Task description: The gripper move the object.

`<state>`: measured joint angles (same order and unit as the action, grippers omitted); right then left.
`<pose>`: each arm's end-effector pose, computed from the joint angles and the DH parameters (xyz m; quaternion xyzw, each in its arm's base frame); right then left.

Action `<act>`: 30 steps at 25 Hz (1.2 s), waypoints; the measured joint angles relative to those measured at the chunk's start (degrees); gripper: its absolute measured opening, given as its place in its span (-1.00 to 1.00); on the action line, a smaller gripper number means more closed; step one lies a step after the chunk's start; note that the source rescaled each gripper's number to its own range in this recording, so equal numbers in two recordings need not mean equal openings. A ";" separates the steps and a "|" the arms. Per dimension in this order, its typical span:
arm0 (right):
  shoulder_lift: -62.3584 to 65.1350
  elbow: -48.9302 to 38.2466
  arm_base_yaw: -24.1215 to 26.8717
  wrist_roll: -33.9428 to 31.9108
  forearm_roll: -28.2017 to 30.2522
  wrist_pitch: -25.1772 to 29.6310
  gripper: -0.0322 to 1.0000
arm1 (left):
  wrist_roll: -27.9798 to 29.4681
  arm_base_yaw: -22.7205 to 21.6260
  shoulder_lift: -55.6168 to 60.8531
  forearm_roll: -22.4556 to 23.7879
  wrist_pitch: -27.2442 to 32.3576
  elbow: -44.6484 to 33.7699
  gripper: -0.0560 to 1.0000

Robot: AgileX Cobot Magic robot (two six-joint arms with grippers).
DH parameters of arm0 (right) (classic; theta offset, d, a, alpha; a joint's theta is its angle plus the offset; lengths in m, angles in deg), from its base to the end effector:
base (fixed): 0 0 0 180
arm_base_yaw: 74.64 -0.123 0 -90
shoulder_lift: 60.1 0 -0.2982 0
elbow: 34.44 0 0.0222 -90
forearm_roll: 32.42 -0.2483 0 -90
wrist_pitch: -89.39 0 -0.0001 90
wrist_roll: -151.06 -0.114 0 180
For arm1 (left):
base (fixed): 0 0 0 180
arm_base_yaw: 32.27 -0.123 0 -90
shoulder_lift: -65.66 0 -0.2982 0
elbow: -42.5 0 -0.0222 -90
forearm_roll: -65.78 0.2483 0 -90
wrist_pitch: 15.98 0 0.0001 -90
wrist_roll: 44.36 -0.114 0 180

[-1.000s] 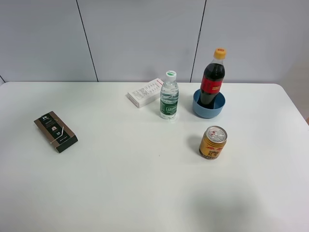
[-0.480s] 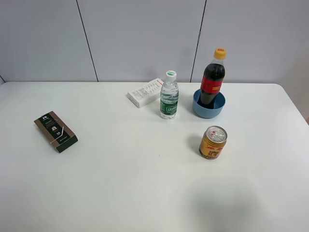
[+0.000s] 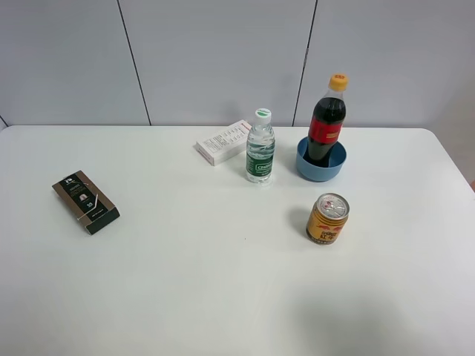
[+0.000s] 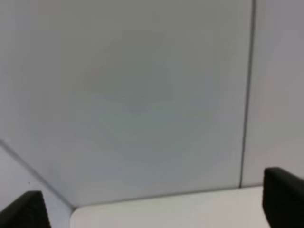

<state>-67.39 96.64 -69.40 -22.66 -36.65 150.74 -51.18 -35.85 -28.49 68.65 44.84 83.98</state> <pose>-0.0002 0.0074 0.2648 -0.0094 0.8546 -0.0153 0.5191 0.3091 0.0243 0.5432 0.0219 0.8357 0.0746 0.5437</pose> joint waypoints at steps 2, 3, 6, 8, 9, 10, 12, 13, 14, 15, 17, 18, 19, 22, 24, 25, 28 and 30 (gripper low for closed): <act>0.00 0.00 0.00 0.00 0.00 0.00 1.00 | -0.50 -1.55 1.51 -0.08 0.32 -1.63 0.51; 0.00 0.00 0.00 0.00 0.00 0.00 1.00 | -0.79 -2.22 2.59 -0.14 -0.04 -3.39 0.51; 0.00 0.00 0.00 0.00 0.00 0.00 1.00 | -1.24 -3.07 8.30 -0.14 -2.99 -11.17 0.51; 0.00 0.00 0.00 0.00 0.00 0.00 1.00 | -1.46 -3.12 13.22 -0.26 -6.74 -19.16 0.51; 0.00 0.00 0.00 0.00 0.00 0.00 1.00 | -1.51 -3.12 16.56 -0.35 -8.39 -23.56 0.51; 0.00 0.00 0.00 0.00 0.00 0.00 1.00 | -1.63 -3.12 19.02 -0.53 -10.54 -28.04 0.51; 0.00 0.00 0.00 0.00 0.00 0.00 1.00 | -1.69 -3.12 25.24 -1.01 -12.89 -37.00 0.51; 0.00 0.00 0.00 0.00 0.00 0.00 1.00 | -1.75 -3.12 27.86 -1.34 -14.05 -40.62 0.51; 0.00 0.00 0.00 0.00 0.00 0.00 1.00 | -1.75 -3.12 30.53 -1.73 -15.06 -44.12 0.51; 0.00 0.00 0.00 0.00 0.00 0.00 1.00 | -1.75 -3.12 34.33 -2.41 -16.24 -48.97 0.51; 0.00 0.00 0.00 0.00 0.00 0.00 1.00 | -1.75 -3.12 40.55 -3.93 -18.02 -56.25 0.51; 0.00 0.00 0.00 0.00 0.00 0.00 1.00 | -1.75 -3.12 43.50 -4.62 -18.45 -59.41 0.51; 0.00 0.00 0.00 0.00 0.00 0.00 1.00 | -1.75 -3.12 47.09 -5.25 -18.59 -63.02 0.51; 0.00 0.00 0.00 0.00 0.00 0.00 1.00 | -1.79 -3.12 58.57 -6.08 -18.79 -72.43 0.51; 0.00 0.00 0.00 0.00 0.00 0.00 1.00 | -1.86 -3.12 65.23 -6.13 -18.59 -76.54 0.51; 0.00 0.00 0.00 0.00 0.00 0.00 1.00 | -1.86 -3.12 68.63 -6.19 -18.20 -78.75 0.51; 0.00 0.00 0.00 0.00 0.00 0.00 1.00 | -1.86 -3.12 76.84 -6.24 -16.12 -81.90 0.51; 0.00 0.00 0.00 0.00 0.00 0.00 1.00 | -1.86 -3.12 81.20 -6.24 -14.38 -82.93 0.51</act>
<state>-67.39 96.64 -69.40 -22.66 -36.65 150.74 -53.05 -38.97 52.71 62.42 30.46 1.04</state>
